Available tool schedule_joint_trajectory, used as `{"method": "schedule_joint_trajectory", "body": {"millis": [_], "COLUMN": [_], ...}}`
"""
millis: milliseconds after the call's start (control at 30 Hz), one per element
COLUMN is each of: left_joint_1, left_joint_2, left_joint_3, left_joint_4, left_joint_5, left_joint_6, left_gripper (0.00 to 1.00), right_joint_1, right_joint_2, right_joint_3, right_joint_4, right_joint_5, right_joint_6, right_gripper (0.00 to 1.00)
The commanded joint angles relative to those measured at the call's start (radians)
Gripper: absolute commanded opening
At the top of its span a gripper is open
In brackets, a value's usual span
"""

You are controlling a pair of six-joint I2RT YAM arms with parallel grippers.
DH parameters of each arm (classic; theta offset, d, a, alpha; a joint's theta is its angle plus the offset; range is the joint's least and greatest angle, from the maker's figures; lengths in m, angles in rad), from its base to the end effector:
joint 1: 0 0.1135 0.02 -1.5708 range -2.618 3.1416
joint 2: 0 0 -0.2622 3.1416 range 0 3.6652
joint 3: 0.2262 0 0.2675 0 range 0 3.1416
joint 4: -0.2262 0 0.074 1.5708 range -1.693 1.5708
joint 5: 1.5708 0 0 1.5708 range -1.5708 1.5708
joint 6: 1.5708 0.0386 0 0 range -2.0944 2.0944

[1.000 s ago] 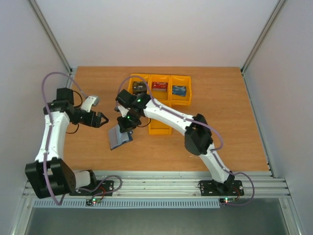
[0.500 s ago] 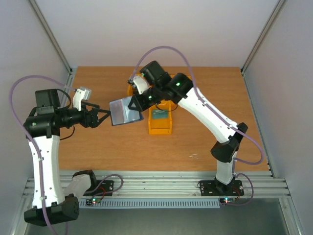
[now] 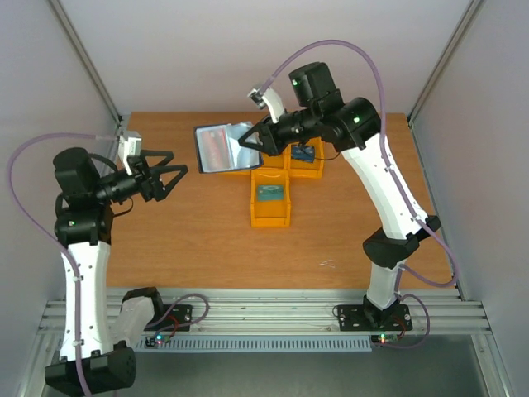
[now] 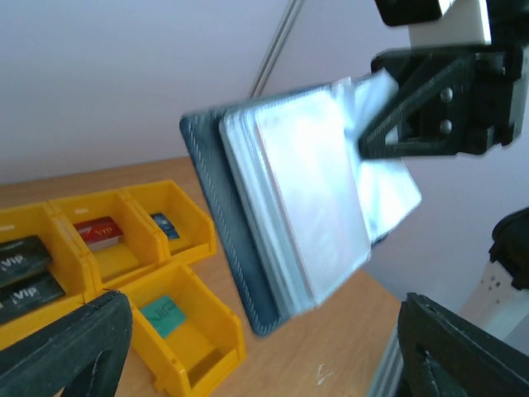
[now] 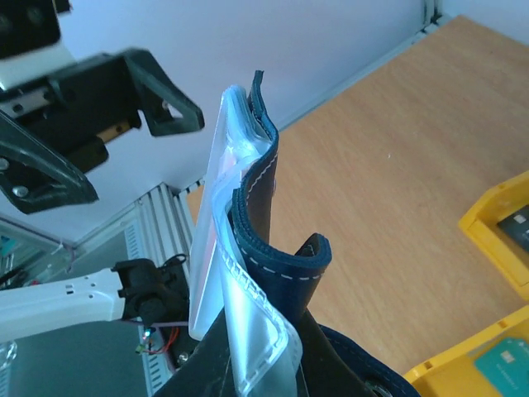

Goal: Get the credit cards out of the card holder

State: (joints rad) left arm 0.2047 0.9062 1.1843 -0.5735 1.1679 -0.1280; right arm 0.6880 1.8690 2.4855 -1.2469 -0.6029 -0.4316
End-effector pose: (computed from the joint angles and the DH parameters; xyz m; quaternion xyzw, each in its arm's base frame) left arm 0.1813 0.0014 0.4232 0.2127 0.7154 -0.4236 0.5133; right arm 0.2646 0.2458 0.5014 -0.5660 0.6499 0.3178 0.3952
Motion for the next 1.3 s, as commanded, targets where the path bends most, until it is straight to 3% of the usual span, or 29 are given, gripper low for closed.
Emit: {"method": "schedule_joint_trajectory", "body": {"millis": [0, 233, 433, 567, 733, 900, 967, 1100, 1267], "left_joint_1": [-0.044, -0.157, -0.182, -0.27, -0.318, -0.323, -0.326, -0.355, -0.398], "left_joint_2": [-0.039, 0.104, 0.158, 0.148, 0.105, 0.055, 0.031, 0.011, 0.008], "left_joint_3": [-0.159, -0.109, -0.123, -0.148, -0.179, -0.2, -0.203, -0.191, -0.199], "left_joint_4": [0.548, 0.604, 0.704, 0.721, 0.731, 0.698, 0.597, 0.389, 0.351], "left_joint_5": [0.026, 0.019, 0.15, 0.146, 0.106, -0.027, -0.123, -0.266, -0.328], "left_joint_6": [-0.303, -0.294, -0.278, -0.261, -0.254, -0.265, -0.232, -0.041, 0.062], "left_gripper": [0.89, 0.92, 0.9, 0.64, 0.03, 0.0, 0.0, 0.0, 0.0], "right_joint_1": [-0.041, -0.06, -0.06, -0.06, -0.06, -0.061, -0.059, -0.06, 0.011], "right_joint_2": [-0.014, -0.003, 0.019, 0.034, 0.031, 0.006, 0.005, -0.01, -0.041], "right_joint_3": [0.026, 0.025, 0.034, 0.033, 0.03, -0.027, -0.028, -0.026, -0.029], "right_joint_4": [0.03, 0.079, 0.106, 0.121, 0.084, 0.079, 0.05, -0.007, -0.011], "right_joint_5": [-0.115, -0.218, -0.248, -0.236, -0.229, -0.157, -0.068, 0.164, 0.321], "right_joint_6": [-0.079, -0.095, -0.089, -0.046, -0.058, -0.046, -0.046, -0.078, -0.14], "right_gripper": [0.01, 0.01, 0.01, 0.01, 0.01, 0.03, 0.34, 0.76, 0.82]}}
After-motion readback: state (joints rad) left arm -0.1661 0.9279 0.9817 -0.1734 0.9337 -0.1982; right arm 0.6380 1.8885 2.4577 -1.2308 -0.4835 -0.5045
